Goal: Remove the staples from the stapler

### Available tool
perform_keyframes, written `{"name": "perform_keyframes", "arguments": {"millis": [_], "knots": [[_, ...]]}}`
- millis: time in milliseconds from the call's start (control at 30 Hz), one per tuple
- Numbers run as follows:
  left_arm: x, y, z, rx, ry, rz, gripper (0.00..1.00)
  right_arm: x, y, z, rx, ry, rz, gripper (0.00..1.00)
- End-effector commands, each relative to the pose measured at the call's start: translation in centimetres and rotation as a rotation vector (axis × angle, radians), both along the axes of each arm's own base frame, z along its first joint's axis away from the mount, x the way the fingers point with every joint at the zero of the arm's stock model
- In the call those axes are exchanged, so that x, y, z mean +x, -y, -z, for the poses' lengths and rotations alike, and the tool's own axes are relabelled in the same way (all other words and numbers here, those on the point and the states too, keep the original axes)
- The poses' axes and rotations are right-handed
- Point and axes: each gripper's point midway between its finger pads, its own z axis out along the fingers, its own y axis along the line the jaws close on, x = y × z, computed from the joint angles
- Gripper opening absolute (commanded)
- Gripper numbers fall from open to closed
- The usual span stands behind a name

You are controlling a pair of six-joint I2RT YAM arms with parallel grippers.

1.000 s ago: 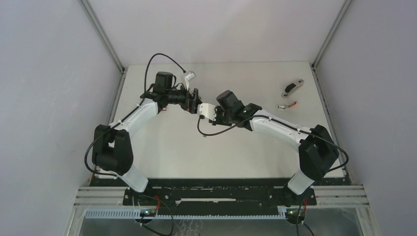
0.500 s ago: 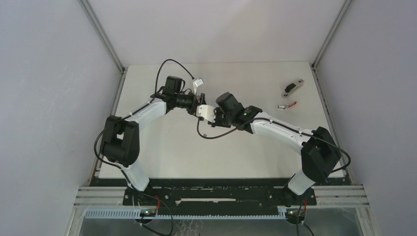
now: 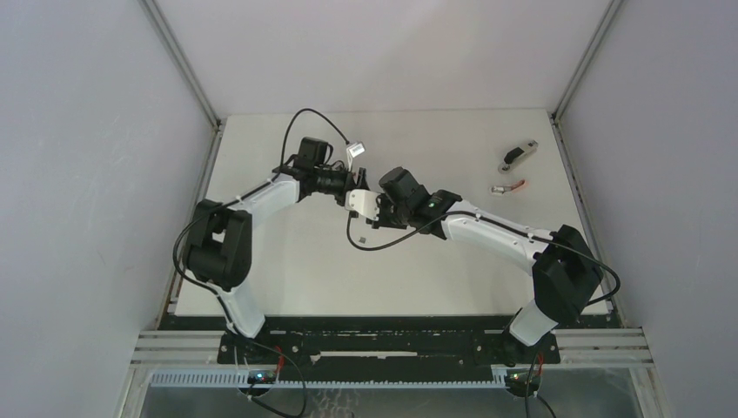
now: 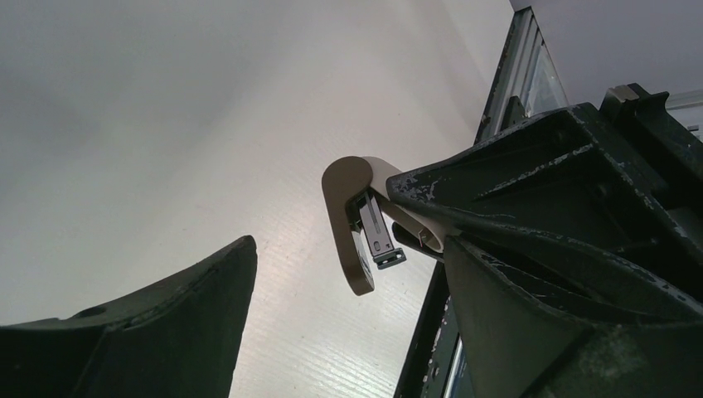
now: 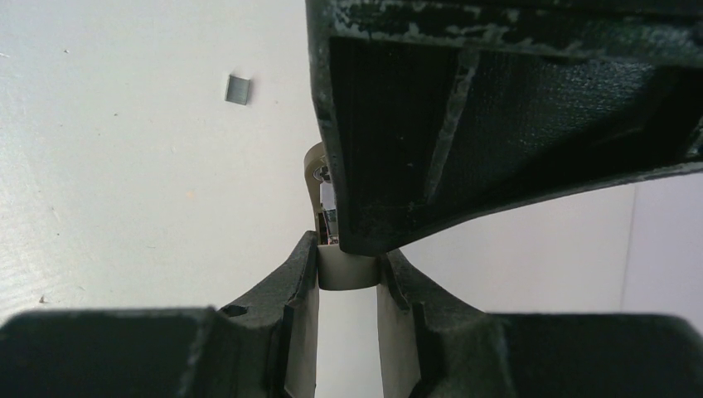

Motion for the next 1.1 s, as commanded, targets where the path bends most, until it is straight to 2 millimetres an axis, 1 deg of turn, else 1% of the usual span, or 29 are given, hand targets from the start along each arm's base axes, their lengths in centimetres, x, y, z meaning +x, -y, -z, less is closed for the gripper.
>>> {"name": "perform_keyframes", "arguments": {"millis": [0, 100, 333, 567, 767, 933, 1067], "knots": [[0.8, 0.9, -2.2, -0.05, 0.043, 0.025, 0.85, 0.3, -0.8, -3.2, 0.081, 0.066, 0.008, 0.0], [0.7, 1.0, -1.9, -0.054, 0.024, 0.032, 0.8, 0.4, -0.7, -3.2, 0.082, 0.081, 0.011, 0.0], [0.6, 1.1, -1.7, -0.062, 0.008, 0.039, 0.74, 0.8, -0.4, -3.2, 0.078, 0.091, 0.026, 0.0], [0.7, 1.2, -1.8, -0.068, 0.005, 0.04, 0.65, 0.3, -0.5, -3.0, 0.072, 0.084, 0.005, 0.0], [0.6, 1.2, -1.9, -0.083, -0.005, 0.051, 0.49, 0.3, -0.5, -3.0, 0.078, 0.081, 0.008, 0.0], [0.8, 0.8, -2.3, -0.106, -0.013, 0.048, 0.38, 0.3, -0.3, -3.5, 0.11, 0.062, 0.009, 0.0], [1.0, 0.4, -2.9, -0.123, -0.016, 0.043, 0.31, 0.5, 0.1, -3.3, 0.126, 0.032, 0.019, 0.0]]}}
